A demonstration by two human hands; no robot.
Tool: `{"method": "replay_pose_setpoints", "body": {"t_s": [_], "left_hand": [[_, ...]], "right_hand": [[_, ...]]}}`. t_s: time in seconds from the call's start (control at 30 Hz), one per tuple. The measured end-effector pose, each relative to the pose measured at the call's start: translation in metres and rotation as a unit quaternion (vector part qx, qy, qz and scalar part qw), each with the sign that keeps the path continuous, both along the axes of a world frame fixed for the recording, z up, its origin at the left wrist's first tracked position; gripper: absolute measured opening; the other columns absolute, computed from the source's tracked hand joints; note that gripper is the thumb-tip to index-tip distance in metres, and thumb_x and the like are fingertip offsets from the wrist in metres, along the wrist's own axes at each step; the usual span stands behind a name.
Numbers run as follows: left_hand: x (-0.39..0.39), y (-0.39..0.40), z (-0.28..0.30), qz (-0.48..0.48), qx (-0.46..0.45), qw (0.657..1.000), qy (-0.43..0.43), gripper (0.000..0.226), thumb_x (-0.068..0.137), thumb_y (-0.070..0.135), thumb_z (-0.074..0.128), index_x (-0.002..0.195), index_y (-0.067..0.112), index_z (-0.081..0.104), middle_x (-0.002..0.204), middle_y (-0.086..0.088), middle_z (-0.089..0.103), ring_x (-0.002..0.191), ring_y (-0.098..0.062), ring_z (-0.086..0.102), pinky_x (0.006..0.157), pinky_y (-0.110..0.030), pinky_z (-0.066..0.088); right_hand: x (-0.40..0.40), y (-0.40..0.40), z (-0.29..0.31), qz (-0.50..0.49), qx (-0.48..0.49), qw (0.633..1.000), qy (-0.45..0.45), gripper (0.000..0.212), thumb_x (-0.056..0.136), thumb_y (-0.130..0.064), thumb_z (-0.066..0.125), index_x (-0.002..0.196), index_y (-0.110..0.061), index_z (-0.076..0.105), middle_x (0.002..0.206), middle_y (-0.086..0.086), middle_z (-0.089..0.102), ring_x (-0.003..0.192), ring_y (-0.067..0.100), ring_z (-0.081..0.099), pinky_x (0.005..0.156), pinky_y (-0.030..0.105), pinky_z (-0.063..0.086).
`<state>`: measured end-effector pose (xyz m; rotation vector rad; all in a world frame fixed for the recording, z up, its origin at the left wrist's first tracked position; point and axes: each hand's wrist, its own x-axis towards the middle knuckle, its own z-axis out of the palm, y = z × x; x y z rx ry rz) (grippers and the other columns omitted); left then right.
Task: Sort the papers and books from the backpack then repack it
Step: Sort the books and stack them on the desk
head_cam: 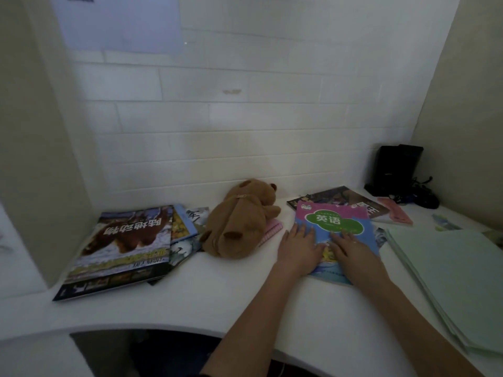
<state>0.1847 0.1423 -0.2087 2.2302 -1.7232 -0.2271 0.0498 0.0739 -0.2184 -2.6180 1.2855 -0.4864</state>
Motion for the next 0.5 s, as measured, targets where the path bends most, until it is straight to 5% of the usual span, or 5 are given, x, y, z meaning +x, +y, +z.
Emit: {"method": "replay_pose_setpoints", "body": {"t_s": [0.23, 0.5], "left_hand": [[-0.0006, 0.0004, -0.0002, 0.01, -0.027, 1.0, 0.01, 0.061, 0.098, 0.046, 0.029, 0.149, 0.013, 0.018, 0.158, -0.009, 0.011, 0.146, -0.024, 0.006, 0.118, -0.042, 0.009], [0.0035, 0.0044, 0.0029, 0.026, -0.114, 0.99, 0.084, 0.048, 0.092, 0.035, 0.049, 0.135, 0.013, 0.049, 0.149, -0.007, 0.037, 0.138, -0.021, 0.03, 0.111, -0.033, 0.027]], "right_hand": [[0.0003, 0.0006, 0.0, 0.015, -0.007, 1.0, 0.012, 0.044, 0.102, -0.029, 0.034, 0.145, -0.018, 0.038, 0.153, 0.009, 0.033, 0.143, 0.021, 0.026, 0.115, 0.031, 0.021], [-0.0008, 0.0053, 0.0014, 0.005, -0.008, 0.999, -0.036, 0.042, 0.1, -0.03, 0.038, 0.141, -0.021, 0.044, 0.151, 0.006, 0.038, 0.141, 0.019, 0.031, 0.112, 0.03, 0.026]]}}
